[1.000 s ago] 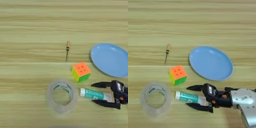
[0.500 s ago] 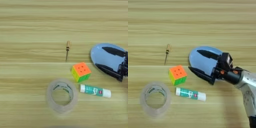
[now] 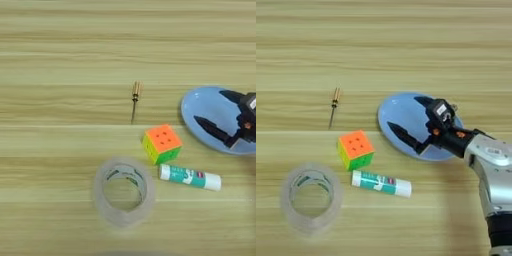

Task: Move the objects on the table

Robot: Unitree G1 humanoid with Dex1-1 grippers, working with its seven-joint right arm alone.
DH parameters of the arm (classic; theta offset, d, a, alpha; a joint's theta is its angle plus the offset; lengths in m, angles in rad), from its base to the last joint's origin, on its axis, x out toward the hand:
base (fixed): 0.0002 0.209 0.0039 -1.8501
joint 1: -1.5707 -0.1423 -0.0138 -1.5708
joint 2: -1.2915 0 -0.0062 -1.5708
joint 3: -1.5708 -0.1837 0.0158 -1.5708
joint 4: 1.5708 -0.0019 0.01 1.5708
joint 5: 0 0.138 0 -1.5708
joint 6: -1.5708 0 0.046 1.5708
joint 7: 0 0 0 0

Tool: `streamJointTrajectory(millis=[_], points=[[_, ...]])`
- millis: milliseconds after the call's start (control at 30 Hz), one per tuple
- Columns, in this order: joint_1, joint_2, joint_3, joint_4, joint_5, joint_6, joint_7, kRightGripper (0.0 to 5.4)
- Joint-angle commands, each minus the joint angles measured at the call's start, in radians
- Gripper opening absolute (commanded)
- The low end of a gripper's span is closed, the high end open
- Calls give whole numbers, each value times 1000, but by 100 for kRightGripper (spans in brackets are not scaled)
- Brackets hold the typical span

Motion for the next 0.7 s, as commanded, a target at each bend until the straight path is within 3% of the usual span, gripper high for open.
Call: streamJointTrajectory(millis=[33,200,367,567,700], points=[[-89,-40,-10,-7,-72,-56,-100,539],[-97,-48,10,20,-150,-91,-154,539],[-109,-72,58,73,-289,-142,-233,539],[-118,-90,93,106,-353,-136,-241,539],[-112,-97,111,103,-355,-146,-208,539]])
